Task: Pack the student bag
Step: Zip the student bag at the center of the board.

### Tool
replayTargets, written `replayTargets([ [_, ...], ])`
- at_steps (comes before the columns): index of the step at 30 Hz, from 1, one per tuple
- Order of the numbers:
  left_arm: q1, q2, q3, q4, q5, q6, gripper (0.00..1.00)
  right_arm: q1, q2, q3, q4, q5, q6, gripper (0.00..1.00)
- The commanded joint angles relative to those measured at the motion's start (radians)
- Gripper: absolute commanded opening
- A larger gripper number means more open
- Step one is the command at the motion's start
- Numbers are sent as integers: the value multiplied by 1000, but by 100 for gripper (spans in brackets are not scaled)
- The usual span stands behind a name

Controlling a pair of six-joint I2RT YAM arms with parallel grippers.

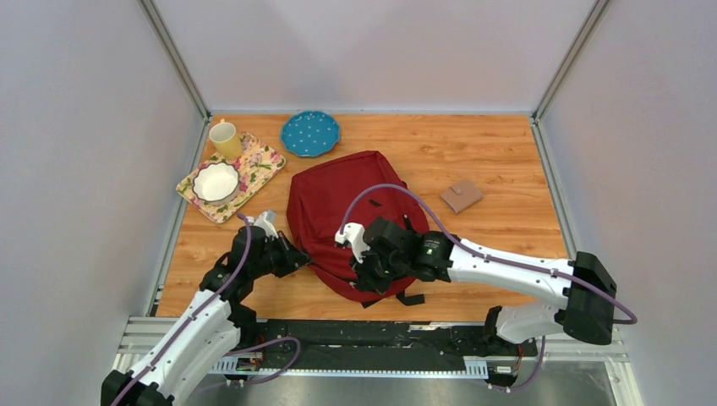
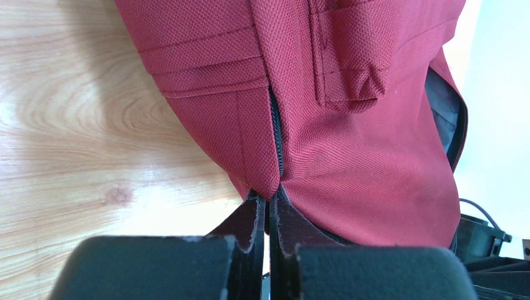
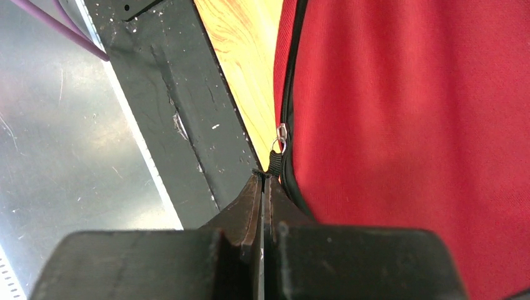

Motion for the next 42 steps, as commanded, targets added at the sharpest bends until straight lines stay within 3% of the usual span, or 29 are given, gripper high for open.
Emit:
replayTargets([
  [1,47,0,91,-86,-26,119,0,4,-77,-21,-60,15,-9,0],
  [6,70,20,103,-105,5,116,0,3,-89,-32,-37,-7,9,0],
  [8,70,25,88,-76,34,101,5,4,-95,-35,3,-15,22,0],
  [12,72,14,63,-47,75,65,27,4,-102,-47,80,-27,55,0],
  [14,72,-8,76,-93,57,68,34,4,-106,-63,124,-28,71,0],
  [15,70,-23,82,-119,40,68,47,4,-112,-66,134,-31,72,0],
  [17,70,-78,80,-175,5,49,56,4,-114,-64,143,-23,71,0],
  [18,72,-101,74,-185,-6,29,68,4,-112,-61,143,-17,66,0],
  [19,72,-144,65,-211,-17,16,72,4,-108,-57,141,-12,62,0],
  [25,70,-251,41,-255,-6,-83,73,4,-76,-29,117,3,42,0],
  [42,35,-344,45,-306,-46,-168,75,1,6,31,112,-27,23,0],
])
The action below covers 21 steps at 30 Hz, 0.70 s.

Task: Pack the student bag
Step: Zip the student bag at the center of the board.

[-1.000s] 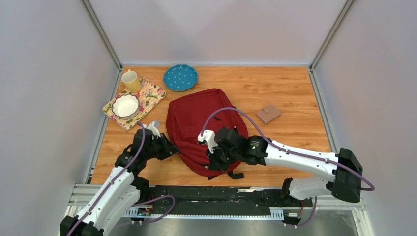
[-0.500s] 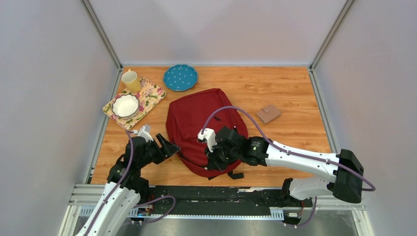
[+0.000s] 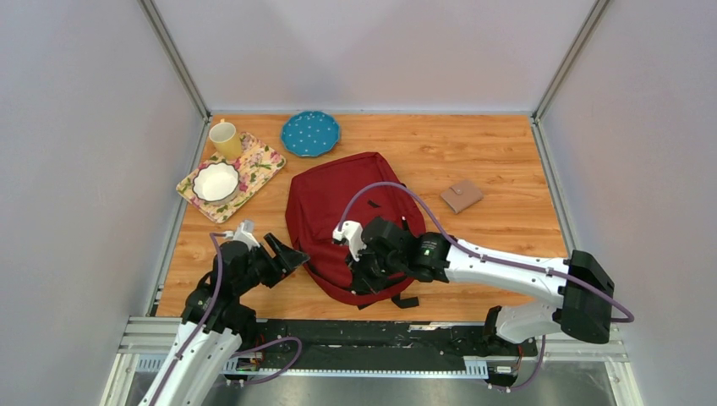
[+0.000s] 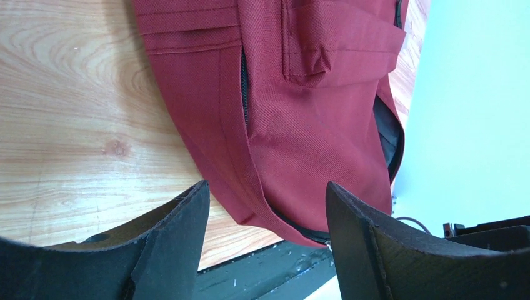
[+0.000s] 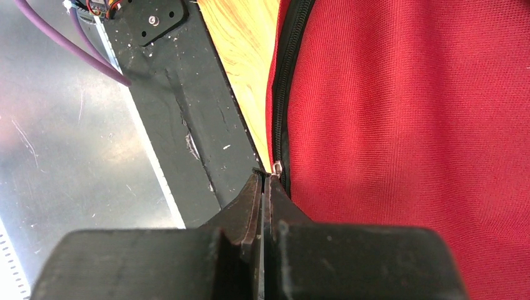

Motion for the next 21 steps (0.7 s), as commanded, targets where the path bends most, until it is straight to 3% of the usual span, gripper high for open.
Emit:
replayTargets([
  [1,-24,19,24,-10,-21,-13,75,1,21,60,23,-15,-21,0],
  [7,-147,110,76,4,-115,3,75,1,18,52,21,-1,-21,0],
  [17,-558,266,170,13,-473,-115,76,1,-28,34,24,13,-21,0],
  [21,-667,328,136,83,-532,-172,76,1,-48,23,23,22,-20,0],
])
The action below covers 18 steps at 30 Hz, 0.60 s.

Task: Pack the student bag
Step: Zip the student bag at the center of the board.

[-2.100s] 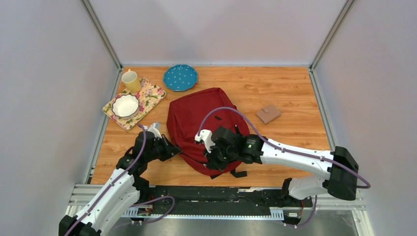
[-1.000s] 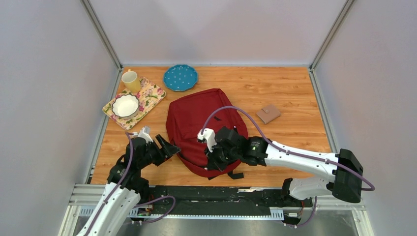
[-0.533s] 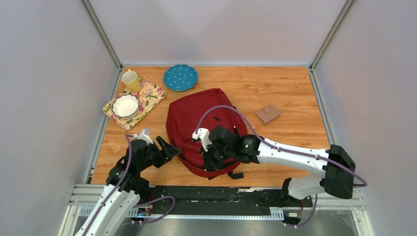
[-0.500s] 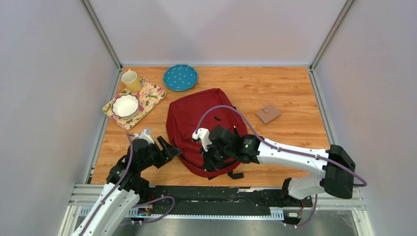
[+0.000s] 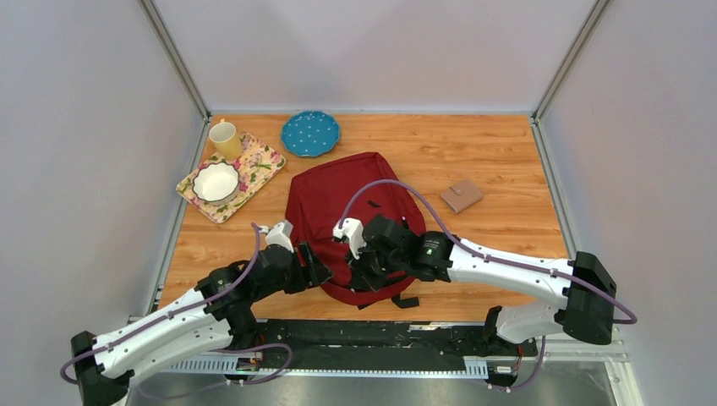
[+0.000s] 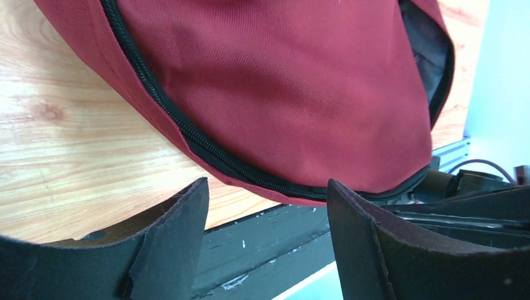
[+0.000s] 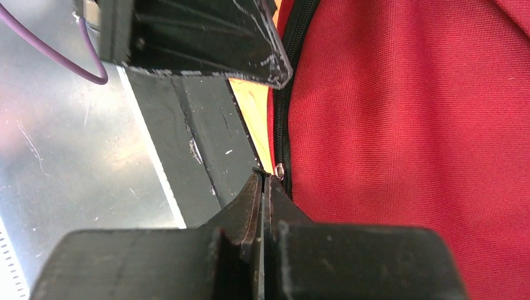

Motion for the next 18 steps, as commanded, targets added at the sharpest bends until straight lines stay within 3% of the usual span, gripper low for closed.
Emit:
replayTargets([
  [1,-93,59,-8,73,-135,-87,77,1,-53,-1,23,22,-14,0],
  [7,-119,100,-36,149,-136,-122,77,1,-72,-18,26,20,-19,0],
  [9,-122,99,-65,203,-127,-132,69,2,-74,-23,28,14,-16,0],
  [10,-124,100,-72,212,-127,-136,58,3,-79,-27,33,13,-14,0],
  [12,-126,102,-95,235,-126,-147,45,1,-82,-35,36,14,-10,0],
  [13,-126,102,-102,240,-127,-150,32,1,-83,-37,39,14,-8,0],
  [15,-126,100,-117,257,-132,-150,22,1,-86,-44,39,16,-7,0],
  [16,-126,99,-122,260,-138,-142,12,1,-86,-47,39,17,-7,0],
  [18,-124,96,-117,236,-152,-135,4,-1,-86,-55,25,34,-11,0],
])
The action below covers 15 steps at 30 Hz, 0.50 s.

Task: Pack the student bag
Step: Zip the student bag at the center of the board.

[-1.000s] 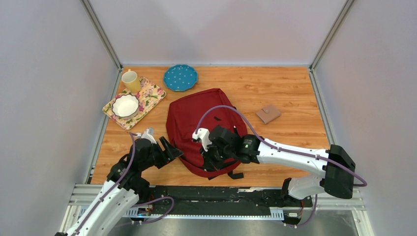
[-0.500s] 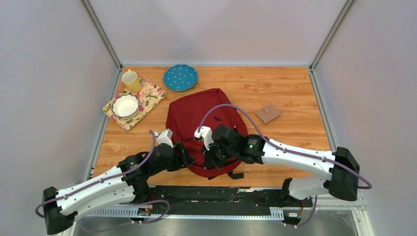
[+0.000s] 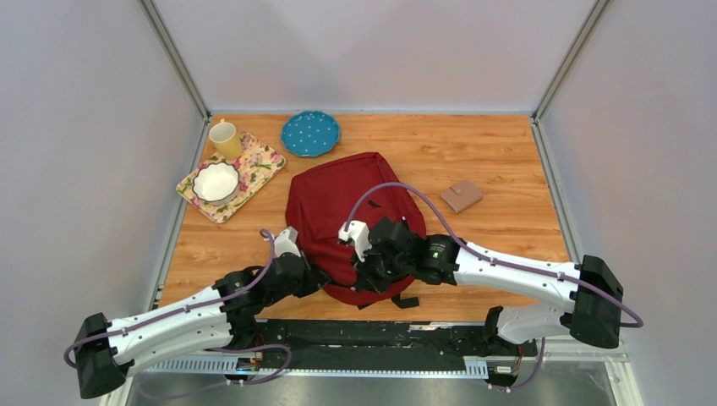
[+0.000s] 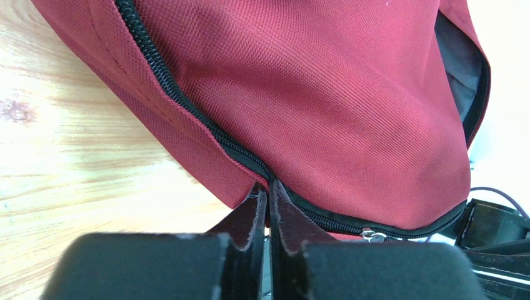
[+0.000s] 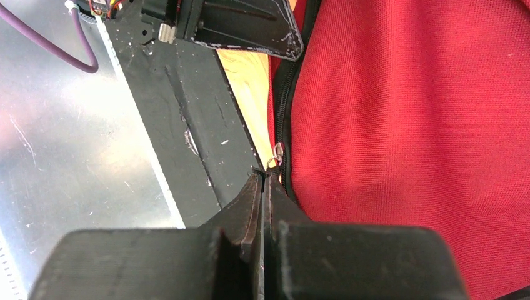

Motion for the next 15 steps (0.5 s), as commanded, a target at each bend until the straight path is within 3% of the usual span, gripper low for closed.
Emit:
replayTargets([
  [1,-6,-9,5,37,-43,8,0,1,-36,-12,16,32,-13,0],
  [15,-4,-124,28,-152,-147,96,0,-13,-146,-98,-27,161,20,0],
])
